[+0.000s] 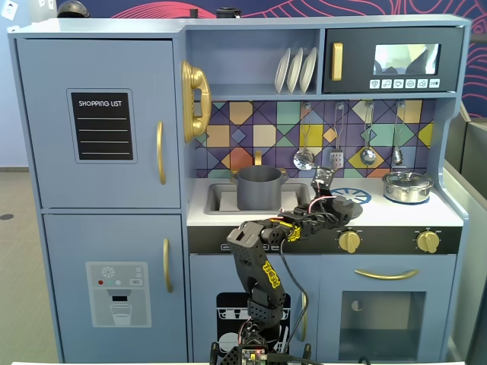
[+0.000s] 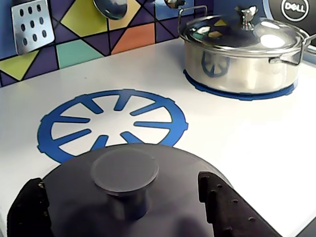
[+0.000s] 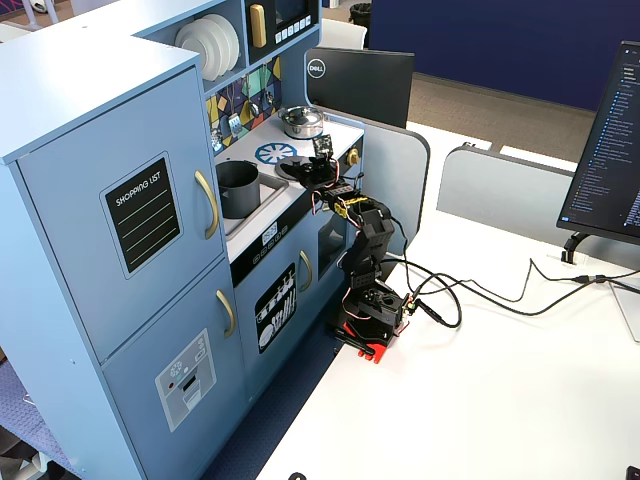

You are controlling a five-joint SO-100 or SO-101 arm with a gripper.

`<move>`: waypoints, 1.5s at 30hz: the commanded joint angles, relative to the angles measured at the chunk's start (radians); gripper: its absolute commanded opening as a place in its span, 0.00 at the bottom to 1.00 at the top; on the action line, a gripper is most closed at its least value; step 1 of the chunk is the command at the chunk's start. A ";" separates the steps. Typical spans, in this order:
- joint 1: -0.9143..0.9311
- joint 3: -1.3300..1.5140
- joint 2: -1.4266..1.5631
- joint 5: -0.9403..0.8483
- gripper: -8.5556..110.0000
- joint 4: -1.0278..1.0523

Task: Pick up the lid from the counter and put it on the gray recipient

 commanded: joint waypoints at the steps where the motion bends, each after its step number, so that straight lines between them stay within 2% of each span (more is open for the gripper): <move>1: -0.003 -0.109 -0.023 -0.003 0.33 -0.040; 15: -0.015 -0.186 -0.118 0.040 0.27 -0.008; 21: -0.038 -0.181 -0.132 0.021 0.21 -0.014; 26: -0.072 -0.150 -0.132 -0.006 0.07 -0.025; 37: -0.086 -0.170 -0.049 -0.009 0.07 -0.041; 45: -0.075 -0.403 0.060 0.002 0.07 0.204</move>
